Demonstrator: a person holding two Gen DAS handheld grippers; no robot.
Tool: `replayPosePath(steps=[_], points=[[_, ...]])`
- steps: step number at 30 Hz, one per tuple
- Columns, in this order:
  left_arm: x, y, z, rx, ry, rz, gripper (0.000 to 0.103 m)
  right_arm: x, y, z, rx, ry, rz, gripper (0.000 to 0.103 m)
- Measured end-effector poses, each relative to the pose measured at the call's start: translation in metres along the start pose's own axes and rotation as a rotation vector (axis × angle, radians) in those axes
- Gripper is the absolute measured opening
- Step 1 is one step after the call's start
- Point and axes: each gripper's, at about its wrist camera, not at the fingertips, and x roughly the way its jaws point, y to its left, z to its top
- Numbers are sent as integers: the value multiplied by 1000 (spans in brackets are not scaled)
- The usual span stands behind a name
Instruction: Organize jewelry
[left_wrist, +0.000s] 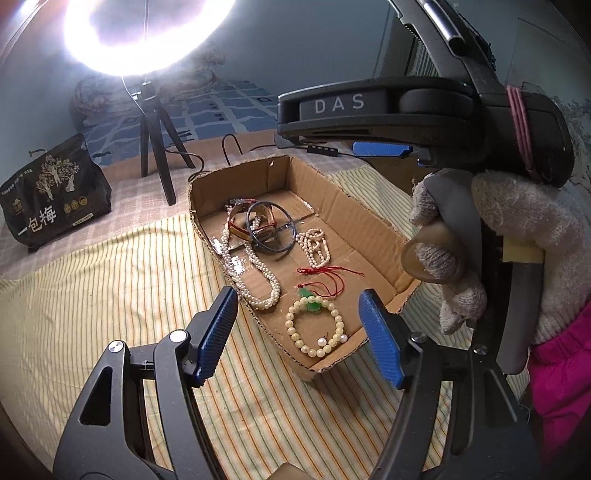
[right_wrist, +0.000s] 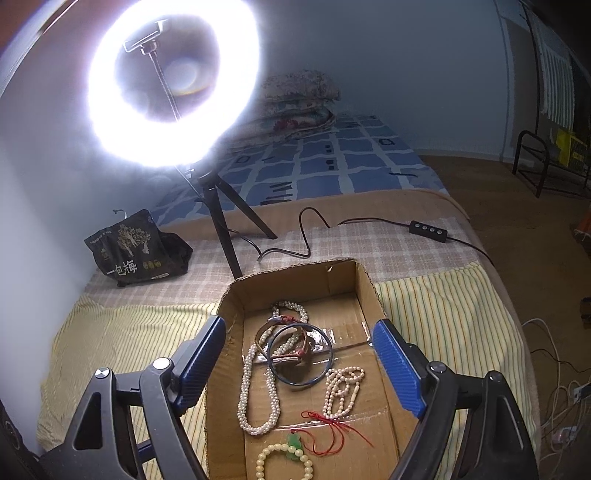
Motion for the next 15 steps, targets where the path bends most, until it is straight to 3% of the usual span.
replayPosePath(steps=[15], points=[[-46, 18, -1, -31, -60, 6, 70, -44, 26, 1, -29, -44, -47, 84]])
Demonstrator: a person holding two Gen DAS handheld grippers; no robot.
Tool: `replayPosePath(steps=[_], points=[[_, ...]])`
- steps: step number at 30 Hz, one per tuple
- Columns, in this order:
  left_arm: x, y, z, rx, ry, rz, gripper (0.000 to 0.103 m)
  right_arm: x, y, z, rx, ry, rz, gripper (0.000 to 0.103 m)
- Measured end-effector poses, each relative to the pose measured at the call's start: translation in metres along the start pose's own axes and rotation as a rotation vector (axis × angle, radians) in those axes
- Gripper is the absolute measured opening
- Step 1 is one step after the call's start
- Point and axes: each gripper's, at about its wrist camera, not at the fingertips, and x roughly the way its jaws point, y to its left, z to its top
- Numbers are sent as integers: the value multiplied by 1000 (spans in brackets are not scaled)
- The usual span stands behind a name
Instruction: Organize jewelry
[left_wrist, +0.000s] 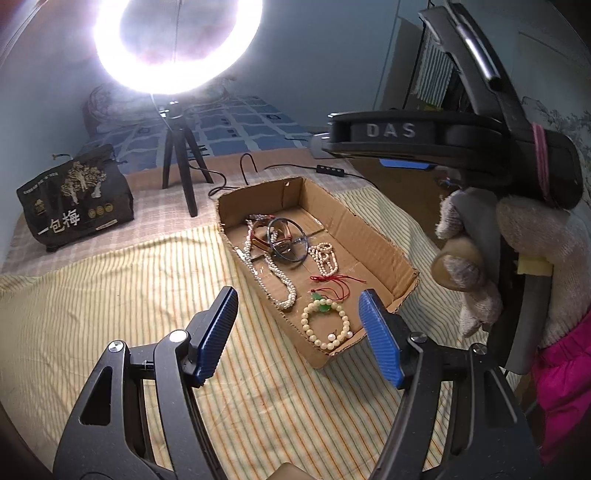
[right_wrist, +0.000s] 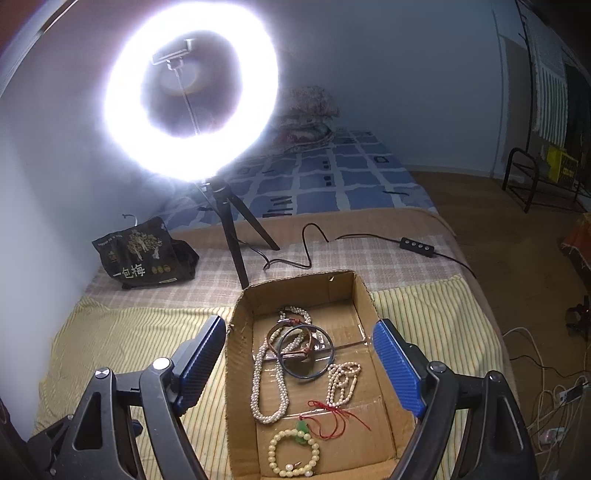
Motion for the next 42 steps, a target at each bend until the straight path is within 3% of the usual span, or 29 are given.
replayPosePath(steps=[15, 28, 32, 42], points=[[-60, 17, -6, 24, -81, 25, 70, -68, 26, -27, -44, -66, -84, 86], [-103, 39, -7, -32, -141, 42, 70, -122, 49, -63, -67, -142, -122, 99], [-111, 47, -8, -41, -161, 62, 81, -137, 49, -73, -56, -182, -151, 102], [-113, 57, -11, -28, -165, 119, 82, -141, 41, -87, -10, -207, -179, 103]])
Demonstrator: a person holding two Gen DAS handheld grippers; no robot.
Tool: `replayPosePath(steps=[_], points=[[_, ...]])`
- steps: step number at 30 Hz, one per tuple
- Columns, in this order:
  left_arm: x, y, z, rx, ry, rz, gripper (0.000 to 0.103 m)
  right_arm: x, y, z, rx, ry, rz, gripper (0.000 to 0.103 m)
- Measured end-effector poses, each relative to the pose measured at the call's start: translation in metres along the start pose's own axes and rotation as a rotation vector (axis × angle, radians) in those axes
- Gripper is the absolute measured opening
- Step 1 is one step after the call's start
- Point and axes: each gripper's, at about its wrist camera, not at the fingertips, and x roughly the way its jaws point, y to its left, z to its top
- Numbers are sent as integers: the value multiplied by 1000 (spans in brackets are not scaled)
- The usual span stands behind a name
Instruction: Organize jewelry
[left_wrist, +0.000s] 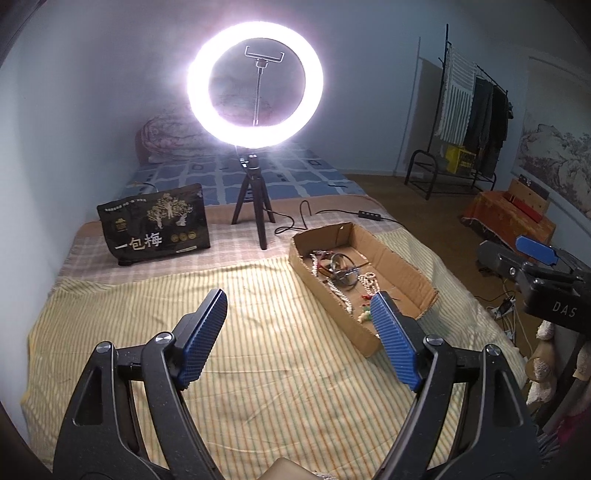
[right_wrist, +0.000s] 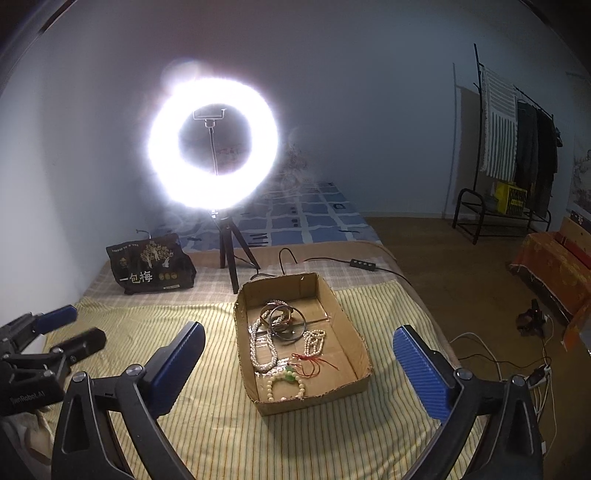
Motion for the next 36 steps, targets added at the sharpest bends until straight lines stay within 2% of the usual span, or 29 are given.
replayPosePath(steps=[2, 4, 6, 36], points=[[0, 2, -1, 1, -2, 12, 84, 3, 1, -3, -8, 2, -12, 103], [-1, 4, -1, 1, -6, 20, 91, 5, 1, -5, -8, 7, -13, 103], [-1, 5, -1, -3, -16, 30, 93, 6, 2, -8, -8, 16, -10, 103], [-1, -4, 6, 25, -32, 27, 94, 4, 3, -10, -8, 21, -7, 103]])
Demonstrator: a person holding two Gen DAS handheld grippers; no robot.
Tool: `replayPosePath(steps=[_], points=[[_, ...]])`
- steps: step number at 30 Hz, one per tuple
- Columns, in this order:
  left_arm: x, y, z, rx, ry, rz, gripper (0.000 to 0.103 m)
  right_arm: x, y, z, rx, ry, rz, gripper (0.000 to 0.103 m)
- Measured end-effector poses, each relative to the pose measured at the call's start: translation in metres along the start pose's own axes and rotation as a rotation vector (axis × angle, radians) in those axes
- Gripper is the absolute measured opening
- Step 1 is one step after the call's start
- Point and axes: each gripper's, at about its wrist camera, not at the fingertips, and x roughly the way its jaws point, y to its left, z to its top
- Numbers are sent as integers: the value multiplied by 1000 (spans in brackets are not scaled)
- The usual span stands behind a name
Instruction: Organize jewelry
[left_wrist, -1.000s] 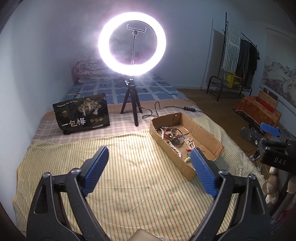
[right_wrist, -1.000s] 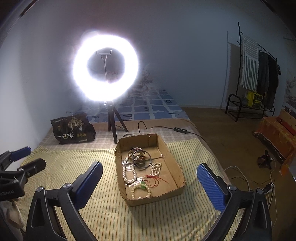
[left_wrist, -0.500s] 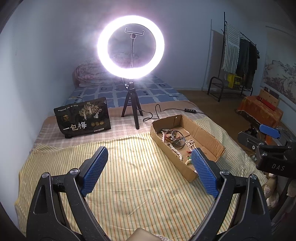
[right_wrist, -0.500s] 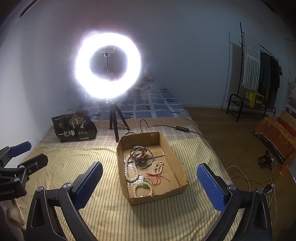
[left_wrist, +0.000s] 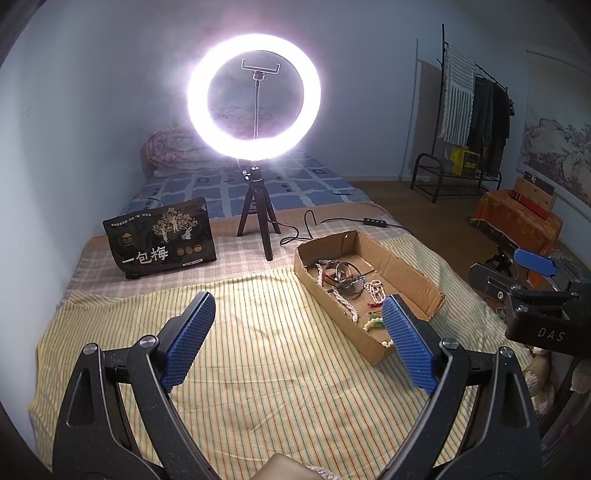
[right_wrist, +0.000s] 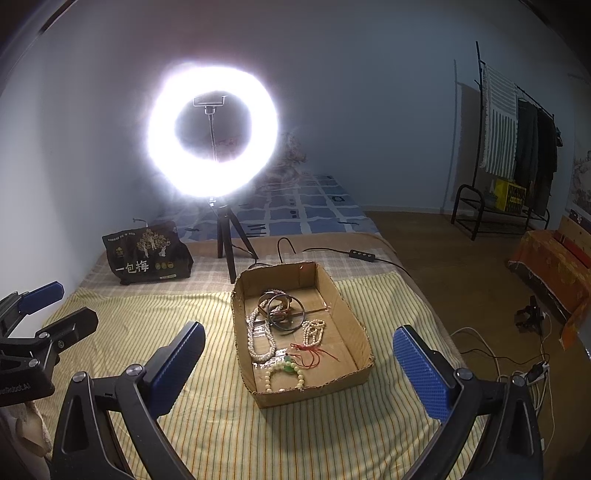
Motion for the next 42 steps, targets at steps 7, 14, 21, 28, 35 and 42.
replayPosePath(steps=[7, 14, 21, 28, 35, 42], points=[[0, 0, 0, 3, 0, -2, 94, 0, 0, 0, 4, 5, 2, 103], [0, -2, 1, 10, -3, -3, 94, 0, 0, -1, 3, 8, 2, 103], [0, -3, 1, 10, -4, -5, 94, 0, -1, -1, 10, 7, -1, 103], [-6, -12, 3, 41, -25, -5, 94, 1, -1, -1, 10, 11, -1, 103], [-8, -18, 2, 72, -21, 6, 94, 0, -1, -1, 9, 10, -1, 103], [-7, -17, 0, 56, -8, 23, 94, 0, -1, -4, 3, 10, -3, 103]])
